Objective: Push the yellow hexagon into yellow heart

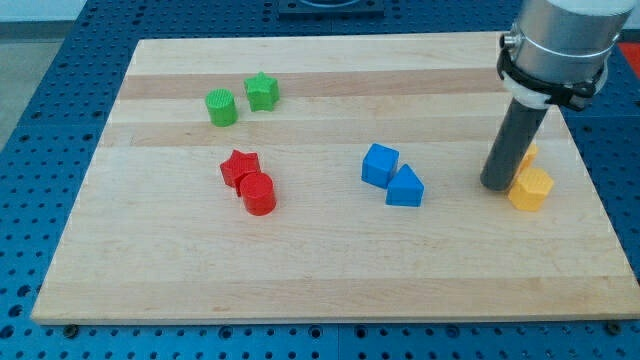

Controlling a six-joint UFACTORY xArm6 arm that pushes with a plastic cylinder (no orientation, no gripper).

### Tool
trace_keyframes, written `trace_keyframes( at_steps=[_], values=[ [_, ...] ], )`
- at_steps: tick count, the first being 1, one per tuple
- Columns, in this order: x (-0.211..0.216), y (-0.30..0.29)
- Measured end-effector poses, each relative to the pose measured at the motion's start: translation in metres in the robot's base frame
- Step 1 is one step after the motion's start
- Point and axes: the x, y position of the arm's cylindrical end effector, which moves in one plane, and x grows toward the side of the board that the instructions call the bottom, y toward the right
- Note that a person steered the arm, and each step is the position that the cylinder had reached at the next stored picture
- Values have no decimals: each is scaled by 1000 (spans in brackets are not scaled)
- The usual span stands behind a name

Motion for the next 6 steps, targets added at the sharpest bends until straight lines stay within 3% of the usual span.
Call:
trace_keyframes(
  at_steps=[2,3,6],
  values=[
    [62,5],
    [63,37],
    [31,41]
  ],
)
